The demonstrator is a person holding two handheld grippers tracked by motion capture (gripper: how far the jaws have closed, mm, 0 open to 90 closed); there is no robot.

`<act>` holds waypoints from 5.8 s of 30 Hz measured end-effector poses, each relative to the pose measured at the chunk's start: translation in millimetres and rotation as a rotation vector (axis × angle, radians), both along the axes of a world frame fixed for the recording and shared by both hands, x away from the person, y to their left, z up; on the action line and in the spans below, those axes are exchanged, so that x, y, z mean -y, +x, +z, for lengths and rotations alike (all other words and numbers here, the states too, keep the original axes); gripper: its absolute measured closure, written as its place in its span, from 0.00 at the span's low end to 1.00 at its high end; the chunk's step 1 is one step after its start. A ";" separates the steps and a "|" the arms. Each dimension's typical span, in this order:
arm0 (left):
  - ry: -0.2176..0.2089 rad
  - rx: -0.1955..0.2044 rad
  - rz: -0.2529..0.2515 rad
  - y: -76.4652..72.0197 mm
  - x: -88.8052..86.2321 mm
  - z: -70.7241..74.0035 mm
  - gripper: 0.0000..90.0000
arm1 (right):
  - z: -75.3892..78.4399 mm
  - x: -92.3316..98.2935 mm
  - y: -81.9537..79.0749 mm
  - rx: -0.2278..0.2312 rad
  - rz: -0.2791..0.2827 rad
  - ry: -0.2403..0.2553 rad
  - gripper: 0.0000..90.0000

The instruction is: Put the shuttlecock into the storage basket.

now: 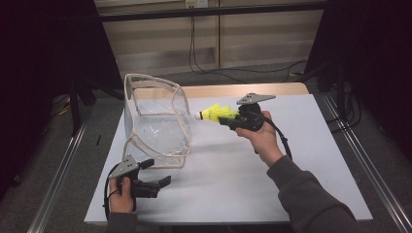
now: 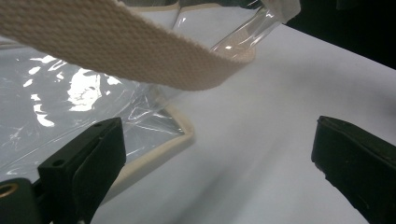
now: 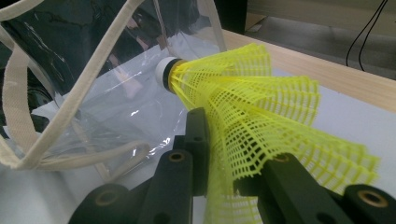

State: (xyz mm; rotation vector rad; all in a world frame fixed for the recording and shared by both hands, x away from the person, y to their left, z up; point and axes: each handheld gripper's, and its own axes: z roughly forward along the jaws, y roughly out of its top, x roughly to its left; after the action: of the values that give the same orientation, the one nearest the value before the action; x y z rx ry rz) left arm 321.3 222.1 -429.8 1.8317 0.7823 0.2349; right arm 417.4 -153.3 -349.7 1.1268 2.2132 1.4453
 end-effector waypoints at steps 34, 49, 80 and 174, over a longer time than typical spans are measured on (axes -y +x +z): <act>-0.005 0.005 -0.006 1.0 1.3 1.5 0.04 | 28.7 -33.8 3.7 0.038 0.021 0.025 0.88; -0.007 0.008 -0.003 0.7 0.9 2.1 0.04 | 38.3 -51.0 5.6 0.048 0.031 0.038 0.88; -0.008 0.010 -0.005 1.4 1.0 2.2 0.04 | 53.4 -84.3 7.8 0.067 0.067 0.008 0.88; -0.025 0.013 -0.033 2.7 0.3 3.0 0.04 | 42.4 -178.1 12.1 0.077 0.135 -0.079 0.88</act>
State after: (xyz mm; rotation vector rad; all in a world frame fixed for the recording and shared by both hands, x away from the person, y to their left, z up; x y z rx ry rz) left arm 324.0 221.8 -426.8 1.8163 0.7425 0.2153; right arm 429.6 24.8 -307.3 0.8973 2.3094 1.4139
